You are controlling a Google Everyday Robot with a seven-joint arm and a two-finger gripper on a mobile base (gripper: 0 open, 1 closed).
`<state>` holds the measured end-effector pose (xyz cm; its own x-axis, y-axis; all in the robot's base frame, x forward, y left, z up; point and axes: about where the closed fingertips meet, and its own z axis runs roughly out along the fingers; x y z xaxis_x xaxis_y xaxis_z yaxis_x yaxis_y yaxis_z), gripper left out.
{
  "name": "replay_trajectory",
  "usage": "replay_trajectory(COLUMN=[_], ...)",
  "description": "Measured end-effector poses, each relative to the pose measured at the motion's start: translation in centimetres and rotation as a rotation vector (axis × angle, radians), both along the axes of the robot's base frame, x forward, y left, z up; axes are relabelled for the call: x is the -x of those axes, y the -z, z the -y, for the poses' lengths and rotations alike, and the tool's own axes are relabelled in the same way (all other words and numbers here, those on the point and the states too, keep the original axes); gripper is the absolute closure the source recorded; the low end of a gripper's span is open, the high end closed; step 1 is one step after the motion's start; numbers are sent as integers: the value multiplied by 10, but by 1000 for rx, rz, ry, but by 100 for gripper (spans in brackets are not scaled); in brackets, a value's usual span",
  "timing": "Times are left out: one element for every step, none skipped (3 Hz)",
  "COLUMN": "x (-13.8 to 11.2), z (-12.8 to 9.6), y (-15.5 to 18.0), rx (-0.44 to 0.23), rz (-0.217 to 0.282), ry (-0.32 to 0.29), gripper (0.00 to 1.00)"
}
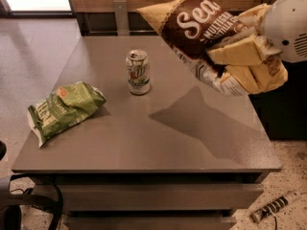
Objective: Move brown chip bag near green jalapeno chip bag
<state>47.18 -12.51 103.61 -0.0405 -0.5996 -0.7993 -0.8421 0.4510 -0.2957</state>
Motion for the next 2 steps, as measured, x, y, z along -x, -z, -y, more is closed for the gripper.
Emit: replay_trajectory(x=[14,36], z=[-32,-93], y=[1,17], rx=[-24,-33], rz=[22,30], ry=[-61,-279], gripper=[100,100])
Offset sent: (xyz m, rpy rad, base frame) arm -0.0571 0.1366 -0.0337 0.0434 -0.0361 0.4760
